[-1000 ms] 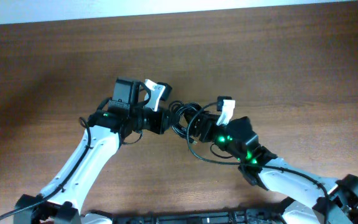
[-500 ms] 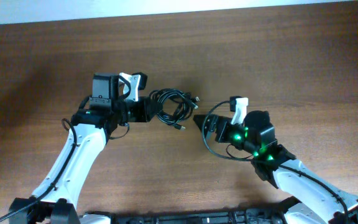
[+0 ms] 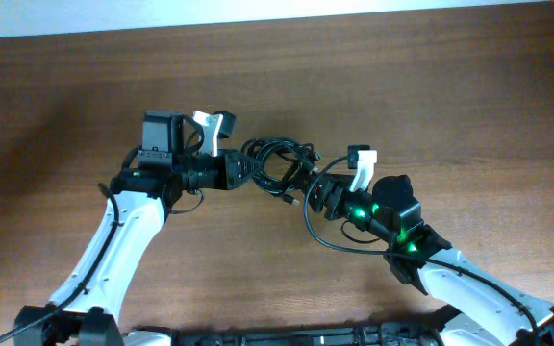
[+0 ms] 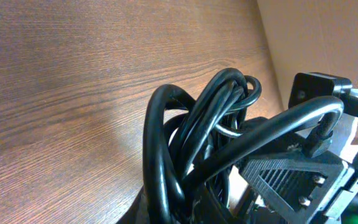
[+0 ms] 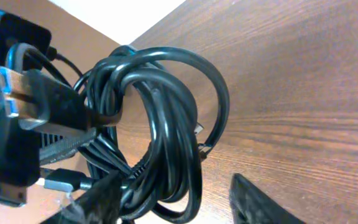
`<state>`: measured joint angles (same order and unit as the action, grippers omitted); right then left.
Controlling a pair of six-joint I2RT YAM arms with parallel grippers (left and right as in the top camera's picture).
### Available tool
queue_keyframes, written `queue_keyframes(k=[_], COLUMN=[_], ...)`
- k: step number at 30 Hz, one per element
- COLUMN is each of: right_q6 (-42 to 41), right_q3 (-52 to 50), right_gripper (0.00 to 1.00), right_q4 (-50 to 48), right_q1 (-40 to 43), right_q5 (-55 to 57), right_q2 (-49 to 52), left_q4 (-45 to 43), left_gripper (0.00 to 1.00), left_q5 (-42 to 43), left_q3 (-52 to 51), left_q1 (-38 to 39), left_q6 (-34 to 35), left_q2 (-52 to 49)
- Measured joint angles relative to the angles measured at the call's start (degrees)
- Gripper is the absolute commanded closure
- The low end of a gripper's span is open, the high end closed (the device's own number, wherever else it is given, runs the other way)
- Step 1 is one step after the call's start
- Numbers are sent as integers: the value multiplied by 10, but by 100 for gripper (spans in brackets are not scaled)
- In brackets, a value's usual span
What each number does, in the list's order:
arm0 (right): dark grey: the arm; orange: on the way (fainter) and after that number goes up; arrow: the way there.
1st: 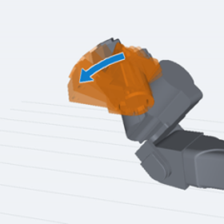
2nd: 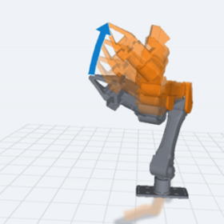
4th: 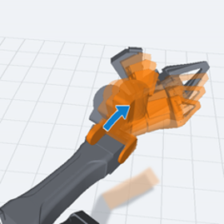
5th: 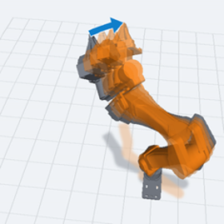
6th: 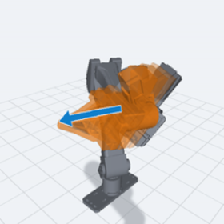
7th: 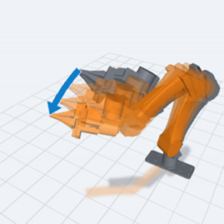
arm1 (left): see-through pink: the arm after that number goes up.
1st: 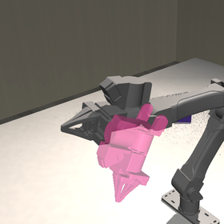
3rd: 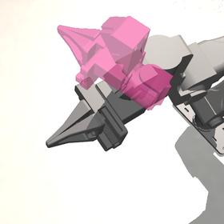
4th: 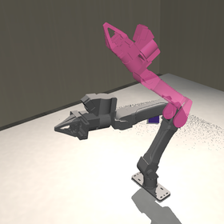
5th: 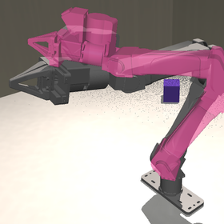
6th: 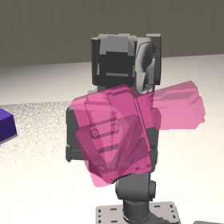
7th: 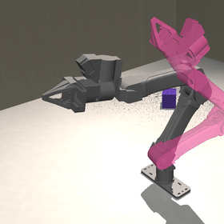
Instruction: Untangle cables
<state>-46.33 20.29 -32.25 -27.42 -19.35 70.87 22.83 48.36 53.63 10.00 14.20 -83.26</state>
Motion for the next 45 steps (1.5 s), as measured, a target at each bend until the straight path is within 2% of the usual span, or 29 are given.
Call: queue_keyframes(k=[2, 5, 6, 7, 8, 11, 14, 19, 22, 26, 30, 33, 36, 40, 43, 45], right_q6=[-6, -19, -22, -21, -23, -26, -26, -26, -22, 36, 75, 104, 122, 127, 131, 132], right_q3=[0, 0, 0, 0, -1, -1, -1, -1, -1, -1, -2, -3, -3, -3, -3, -3], right_gripper=[58, 80, 91, 96, 96, 96, 96, 96, 96, 96, 96, 96, 96, 96, 96, 96], right_q4=[-9, -33, -34, -34, -34, -26, -25, -23, -23, -25, -50, -81, -82, -86, -91, -92], right_q1=[0, 0, 0, 0, 1, 0, 0, 0, 0, 0, 0, 18, 60, 100, 103, 104], right_q5=[0, -2, 0, 1, 2, 0, 0, 0, 0, -17, -56, -127, -193, -229, -238, -239], right_q2=[0, 0, 0, 0, 0, 0, 0, 1, 1, 1, 2, 2, 2, 2, 2, 2], left_q4=[-2, -2, -2, -3, -4, -9, -13, -16, -17, -17, -7, 11, 46, 91, 103, 106], left_gripper=[100, 100, 100, 82, 74, 62, 57, 49, 50, 49, 49, 60, 68, 67, 58, 41], left_q5=[6, 10, 10, 10, 7, 12, 18, 48, 58, 62, 63, 57, 6, -43, -53, -61], left_q3=[0, 0, 0, 0, 0, 0, 1, 11, 14, 14, 14, 15, 16, 17, 17, 17], left_q1=[0, 0, 0, -1, -3, -3, -14, -88, -97, -96, -77, -53, -51, -51, -49, -43], left_q6=[0, 0, 0, 0, 2, 4, 6, 6, 6, 1, -68, -132, -153, -161, -162, -167], left_q2=[0, 0, 0, 0, 0, 0, 0, 5, 15, 15, 15, 15, 15, 15, 15, 15])
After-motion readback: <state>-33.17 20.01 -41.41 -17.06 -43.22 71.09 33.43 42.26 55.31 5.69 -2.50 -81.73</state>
